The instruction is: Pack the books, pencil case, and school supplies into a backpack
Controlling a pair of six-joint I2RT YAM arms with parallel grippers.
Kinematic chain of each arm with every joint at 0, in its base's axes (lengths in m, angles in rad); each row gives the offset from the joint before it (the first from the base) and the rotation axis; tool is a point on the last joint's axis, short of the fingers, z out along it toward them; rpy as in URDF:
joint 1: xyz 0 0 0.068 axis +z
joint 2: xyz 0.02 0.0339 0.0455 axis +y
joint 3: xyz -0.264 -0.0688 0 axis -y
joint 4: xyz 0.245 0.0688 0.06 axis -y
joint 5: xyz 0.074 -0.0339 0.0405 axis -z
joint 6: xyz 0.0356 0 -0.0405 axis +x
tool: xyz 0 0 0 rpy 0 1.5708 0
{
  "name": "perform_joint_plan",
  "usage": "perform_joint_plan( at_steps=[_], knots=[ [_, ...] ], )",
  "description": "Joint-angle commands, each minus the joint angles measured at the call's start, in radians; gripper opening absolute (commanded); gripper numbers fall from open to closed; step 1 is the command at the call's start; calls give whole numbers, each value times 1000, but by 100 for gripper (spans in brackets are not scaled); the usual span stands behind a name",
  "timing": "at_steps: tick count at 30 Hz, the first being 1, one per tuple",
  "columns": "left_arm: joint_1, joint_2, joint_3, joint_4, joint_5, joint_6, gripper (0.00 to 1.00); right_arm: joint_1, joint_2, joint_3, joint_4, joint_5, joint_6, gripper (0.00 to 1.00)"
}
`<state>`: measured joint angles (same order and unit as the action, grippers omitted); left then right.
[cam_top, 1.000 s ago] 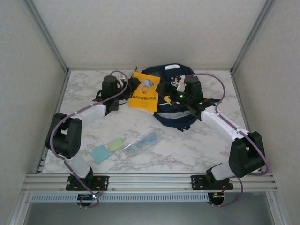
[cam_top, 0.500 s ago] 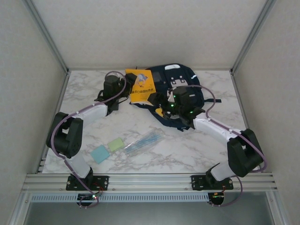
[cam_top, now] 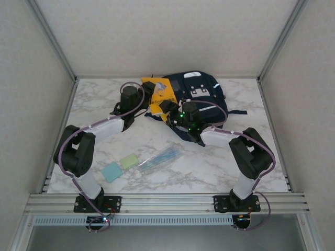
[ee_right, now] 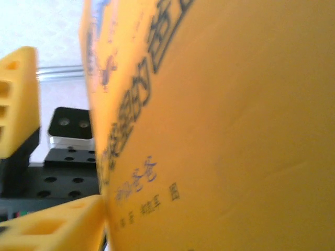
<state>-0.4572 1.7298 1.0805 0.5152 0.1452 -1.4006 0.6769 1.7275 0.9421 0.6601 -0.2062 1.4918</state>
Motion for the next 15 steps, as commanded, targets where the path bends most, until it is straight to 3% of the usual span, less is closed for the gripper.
perform_joint_plan(
  at_steps=[1,3,4,5,6,7,9,11,15],
  knots=[
    [-8,-39,-3,77,-9,-14,0,2,-45,-3,19,117,-32,33],
    [-8,-32,-4,72,0,-14,0,1,-52,1,3,140,-56,6],
    [-8,-31,-5,68,5,-13,0,1,-54,5,5,146,-67,0],
    [-7,-28,-6,65,9,-10,6,1,-55,7,6,146,-76,0],
    [-6,-25,-7,64,19,-4,18,1,-58,8,14,148,-87,0],
    [-5,-21,-8,58,28,1,40,1,-63,7,24,150,-97,0],
    [-4,-26,-8,11,37,15,73,0,-78,3,26,158,-122,0],
    [-2,-38,-18,-26,39,42,88,-8,-103,5,-4,162,-158,0],
    [3,-70,-35,-68,54,101,97,-40,-176,-6,-83,165,-245,0]
  ],
)
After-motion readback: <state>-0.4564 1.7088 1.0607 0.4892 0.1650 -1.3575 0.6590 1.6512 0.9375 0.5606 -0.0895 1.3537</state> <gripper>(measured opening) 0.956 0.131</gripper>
